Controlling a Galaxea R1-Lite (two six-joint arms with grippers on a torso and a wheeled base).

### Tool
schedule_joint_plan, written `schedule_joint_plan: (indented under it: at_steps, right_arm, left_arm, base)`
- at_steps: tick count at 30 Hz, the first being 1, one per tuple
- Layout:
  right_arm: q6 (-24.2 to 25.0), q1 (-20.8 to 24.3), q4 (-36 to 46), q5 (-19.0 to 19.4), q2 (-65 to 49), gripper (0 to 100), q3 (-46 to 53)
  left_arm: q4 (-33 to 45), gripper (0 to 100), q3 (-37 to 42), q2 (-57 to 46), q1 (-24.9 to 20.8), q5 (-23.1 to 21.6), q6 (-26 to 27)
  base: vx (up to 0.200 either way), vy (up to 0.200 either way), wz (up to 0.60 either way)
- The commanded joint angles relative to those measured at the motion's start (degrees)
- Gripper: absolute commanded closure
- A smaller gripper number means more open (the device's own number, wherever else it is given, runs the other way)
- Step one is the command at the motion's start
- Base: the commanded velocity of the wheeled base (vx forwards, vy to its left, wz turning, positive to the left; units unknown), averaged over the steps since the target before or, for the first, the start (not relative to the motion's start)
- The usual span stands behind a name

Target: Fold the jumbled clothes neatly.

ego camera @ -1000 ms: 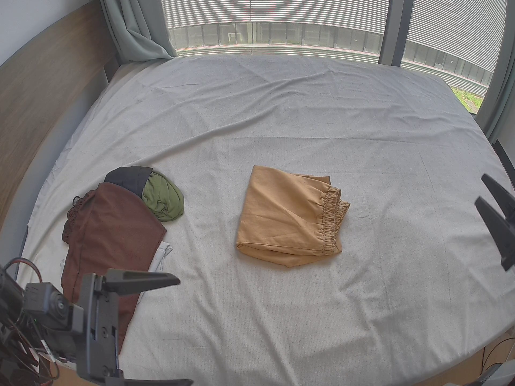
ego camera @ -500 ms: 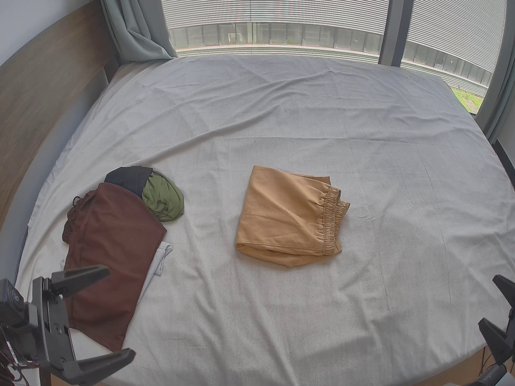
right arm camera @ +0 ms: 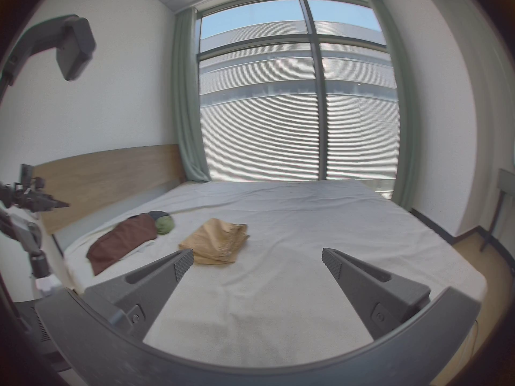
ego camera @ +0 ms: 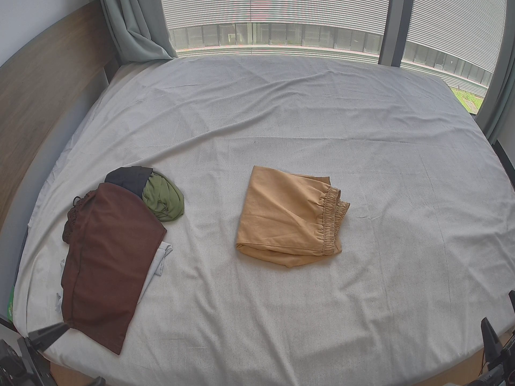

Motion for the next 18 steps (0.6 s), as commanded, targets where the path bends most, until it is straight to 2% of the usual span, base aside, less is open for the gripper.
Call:
schedule_joint_plan:
  at_steps: [1, 3, 8, 9, 10, 11, 12, 13, 14, 18]
  right_arm:
    - [-1.52, -1.2, 3.11, -8.94, -4.18, 0, 1.29]
    - [-0.2, -1.11, 3.11, -8.86, -4.18, 0, 1.29]
    - [-0.38, -1.11, 3.2, -6.13, -4.27, 0, 1.29]
    - [-0.2, -1.11, 3.64, -4.2, -4.27, 0, 1.38]
    - [-0.47, -1.2, 3.73, -4.11, -4.27, 0, 1.38]
    - [-0.47, -1.2, 3.73, -4.11, -4.27, 0, 1.38]
    - [-0.64, -1.11, 3.9, -6.22, -4.27, 0, 1.29]
    - [-0.91, -1.11, 5.57, -8.94, -4.27, 0, 1.38]
    - [-0.38, -1.11, 7.24, -10.53, -4.27, 0, 1.29]
    - [-0.73, -0.85, 6.89, -9.3, -4.18, 0, 1.29]
  left_arm:
    - [11.17, 0, 0.92, -16.36, 7.16, 3.89, 0.97]
    - [10.99, 0, 0.92, -16.36, 7.24, 9.6, 0.18]
    - [10.99, 0, 0.92, -16.36, 7.24, 17.07, -1.05]
    - [10.99, 0, 0.92, -16.27, 7.24, 21.29, -0.79]
    - [10.99, 0, 0.92, -16.27, 7.24, 24.19, -0.61]
    - [10.99, 0, 0.92, -16.27, 7.24, 24.19, -0.61]
    - [11.96, 0, 0.92, -16.18, 7.33, 29.99, 1.23]
    - [13.72, 0, 1.01, -16.18, 7.33, 32.63, 2.2]
    - [15.3, 0, 0.92, -16.18, 7.33, 33.33, 3.17]
    - [15.3, 0, 0.92, -16.18, 7.07, 30.78, 3.87]
  base:
    - [0.0, 0.0, 0.0]
    - [0.0, 0.0, 0.0]
    - [0.0, 0.0, 0.0]
    - [0.0, 0.0, 0.0]
    - [0.0, 0.0, 0.0]
    - [0.0, 0.0, 0.0]
    - [0.0, 0.0, 0.0]
    - [0.0, 0.0, 0.0]
    - [0.0, 0.0, 0.0]
    - [0.0, 0.0, 0.0]
